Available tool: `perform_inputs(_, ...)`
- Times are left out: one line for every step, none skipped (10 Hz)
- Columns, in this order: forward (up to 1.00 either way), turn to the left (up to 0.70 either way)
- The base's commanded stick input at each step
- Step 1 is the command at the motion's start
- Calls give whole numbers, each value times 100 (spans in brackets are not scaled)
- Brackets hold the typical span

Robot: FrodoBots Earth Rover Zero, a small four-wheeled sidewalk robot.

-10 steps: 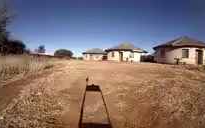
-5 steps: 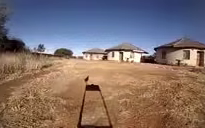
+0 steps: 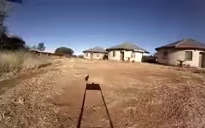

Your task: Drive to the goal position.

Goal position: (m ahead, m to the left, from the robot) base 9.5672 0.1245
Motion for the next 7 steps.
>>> perform_inputs(50,0)
perform_inputs(50,0)
perform_inputs(50,0)
perform_inputs(50,0)
perform_inputs(50,0)
perform_inputs(50,0)
perform_inputs(50,0)
